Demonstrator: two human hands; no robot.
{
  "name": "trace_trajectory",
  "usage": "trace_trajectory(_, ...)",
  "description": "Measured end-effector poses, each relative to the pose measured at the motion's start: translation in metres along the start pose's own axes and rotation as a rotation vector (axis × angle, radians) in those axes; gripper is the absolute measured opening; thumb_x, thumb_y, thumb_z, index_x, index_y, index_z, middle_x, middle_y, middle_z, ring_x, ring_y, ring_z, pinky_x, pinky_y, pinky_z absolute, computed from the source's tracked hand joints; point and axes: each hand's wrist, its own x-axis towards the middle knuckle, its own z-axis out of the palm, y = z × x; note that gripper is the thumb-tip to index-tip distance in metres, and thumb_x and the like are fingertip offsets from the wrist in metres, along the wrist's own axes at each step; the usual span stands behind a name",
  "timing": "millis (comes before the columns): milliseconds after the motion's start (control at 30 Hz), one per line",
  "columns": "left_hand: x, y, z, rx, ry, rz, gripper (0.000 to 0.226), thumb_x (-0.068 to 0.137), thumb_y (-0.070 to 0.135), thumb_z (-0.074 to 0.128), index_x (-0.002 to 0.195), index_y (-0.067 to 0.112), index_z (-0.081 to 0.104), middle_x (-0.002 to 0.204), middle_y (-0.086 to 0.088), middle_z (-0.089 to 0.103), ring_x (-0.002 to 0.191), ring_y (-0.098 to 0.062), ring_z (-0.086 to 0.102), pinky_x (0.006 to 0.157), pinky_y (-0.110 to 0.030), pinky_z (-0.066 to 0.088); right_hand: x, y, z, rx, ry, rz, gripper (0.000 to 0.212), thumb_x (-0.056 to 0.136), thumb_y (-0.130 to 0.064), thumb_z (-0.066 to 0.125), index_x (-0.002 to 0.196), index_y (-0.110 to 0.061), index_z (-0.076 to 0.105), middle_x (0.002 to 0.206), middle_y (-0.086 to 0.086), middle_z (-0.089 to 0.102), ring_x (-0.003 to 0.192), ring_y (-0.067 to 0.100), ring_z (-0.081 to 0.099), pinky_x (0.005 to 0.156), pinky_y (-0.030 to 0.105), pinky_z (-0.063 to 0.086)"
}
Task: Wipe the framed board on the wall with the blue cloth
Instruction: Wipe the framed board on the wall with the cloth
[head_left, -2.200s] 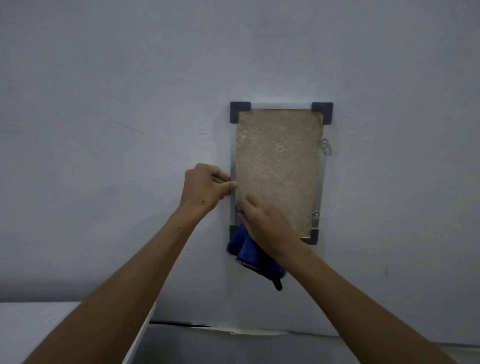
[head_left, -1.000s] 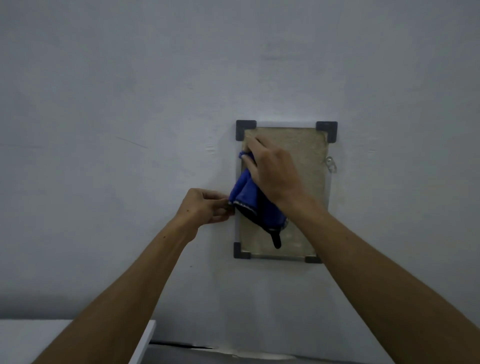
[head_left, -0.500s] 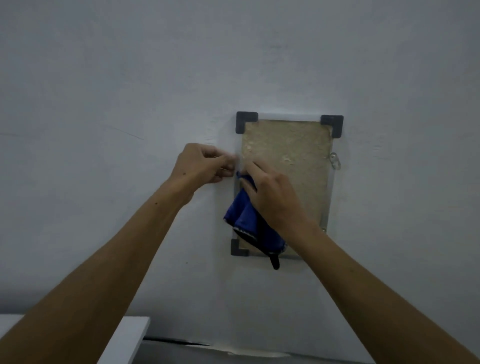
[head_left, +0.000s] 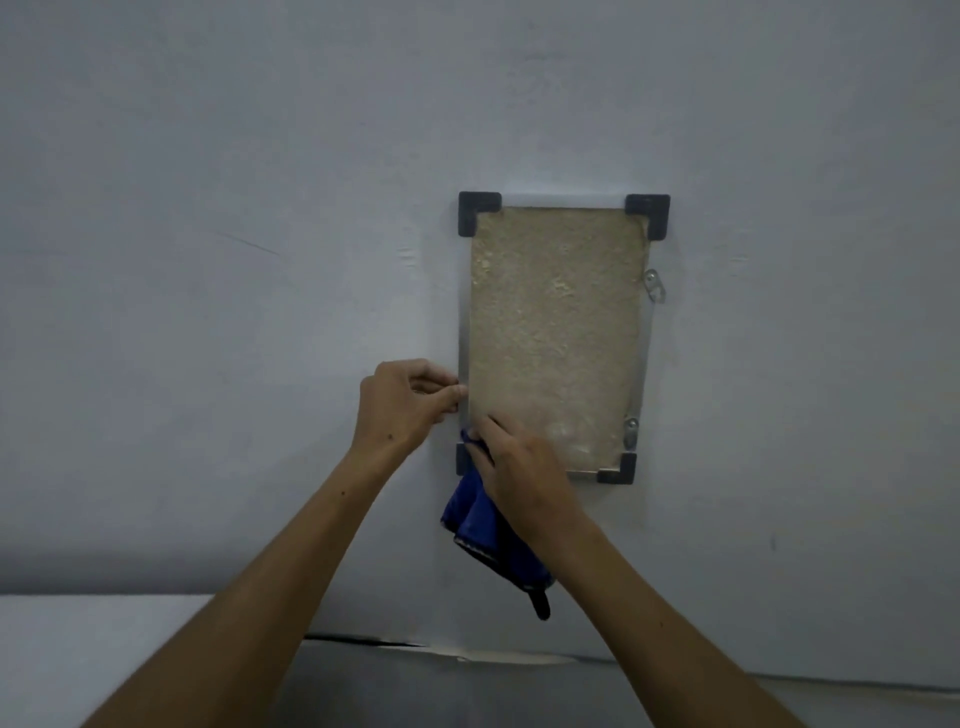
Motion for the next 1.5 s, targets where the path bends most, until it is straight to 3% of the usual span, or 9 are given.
trace_trajectory(333,-0.029,-0.033,0.015,-0.068,0.015,-0.075,0.014,0.078,0.023,0.086,0.088,0.018,0.079,0.077,0.004,0.078,0.073,-0.008,0.075,0.068,-0.032,0.065,-0.020,0.000,0.014,0.075,0.033,0.110,0.011,0.099,-0.016,0.057,0.102,-0.008,0.064,0.098,0.005,0.061,0.082,0.016,0.056,0.072,0.029,0.051)
trace_trajectory(533,-0.038,-0.037,0.020,-0.034,0.043,-0.048,0.014,0.080,0.021,0.084,0.091,0.015,0.079,0.081,0.003,0.077,0.075,-0.008,0.074,0.064,-0.035,0.065,-0.027,0.003,0.021,-0.085,-0.054,0.086,0.010,0.101,-0.011,0.053,0.107,-0.012,0.061,0.103,0.002,0.058,0.076,0.017,0.058,0.068,0.031,0.054)
trace_trajectory(800,-0.042,-0.035,0.021,-0.033,0.041,-0.068,0.016,0.082,0.020,0.082,0.096,0.012,0.079,0.085,-0.002,0.077,0.080,-0.014,0.074,0.068,-0.039,0.065,-0.053,0.033,-0.007,-0.120,0.045,0.210,0.010,0.100,-0.010,0.054,0.091,-0.012,0.058,0.091,0.002,0.059,0.067,0.012,0.052,0.058,0.020,0.046)
trace_trajectory(900,-0.042,-0.034,0.021,-0.035,0.050,-0.082,0.015,0.082,0.019,0.082,0.095,0.012,0.079,0.084,-0.003,0.077,0.080,-0.016,0.075,0.070,-0.041,0.065,-0.063,0.049,-0.023,-0.160,0.084,0.274,0.010,0.098,-0.007,0.056,0.088,-0.010,0.057,0.089,0.006,0.061,0.063,0.014,0.049,0.056,0.022,0.039)
trace_trajectory(1100,-0.043,-0.032,0.024,0.037,0.065,-0.056,0.014,0.084,0.020,0.081,0.094,0.012,0.079,0.083,-0.003,0.076,0.077,-0.014,0.073,0.071,-0.039,0.065,-0.069,0.058,-0.040,-0.146,0.108,0.347,0.010,0.098,-0.003,0.053,0.089,-0.007,0.056,0.096,0.007,0.059,0.068,0.020,0.057,0.061,0.031,0.051)
trace_trajectory(1233,-0.043,-0.028,0.027,0.137,0.061,-0.024,0.021,0.079,0.027,0.084,0.092,0.012,0.076,0.081,0.001,0.074,0.073,-0.008,0.070,0.068,-0.023,0.060,-0.067,0.050,-0.033,-0.099,0.059,0.291,0.012,0.102,-0.011,0.050,0.096,-0.007,0.060,0.097,0.008,0.062,0.073,0.019,0.058,0.066,0.030,0.051)
trace_trajectory(1367,-0.038,-0.035,0.019,-0.022,-0.011,-0.123,0.016,0.076,0.026,0.086,0.087,0.017,0.080,0.078,0.002,0.077,0.075,-0.013,0.074,0.073,-0.030,0.064,-0.050,0.028,-0.020,-0.007,-0.003,0.152,0.015,0.102,-0.017,0.051,0.100,-0.010,0.064,0.102,0.004,0.062,0.081,0.015,0.058,0.076,0.026,0.052)
trace_trajectory(1500,-0.035,-0.039,0.013,-0.129,-0.073,-0.200,0.015,0.076,0.025,0.086,0.088,0.017,0.082,0.080,0.004,0.079,0.081,-0.012,0.076,0.076,-0.029,0.063,-0.022,0.006,0.001,0.023,0.012,0.064,0.013,0.100,-0.015,0.053,0.100,-0.009,0.064,0.101,0.004,0.060,0.078,0.015,0.056,0.072,0.028,0.052)
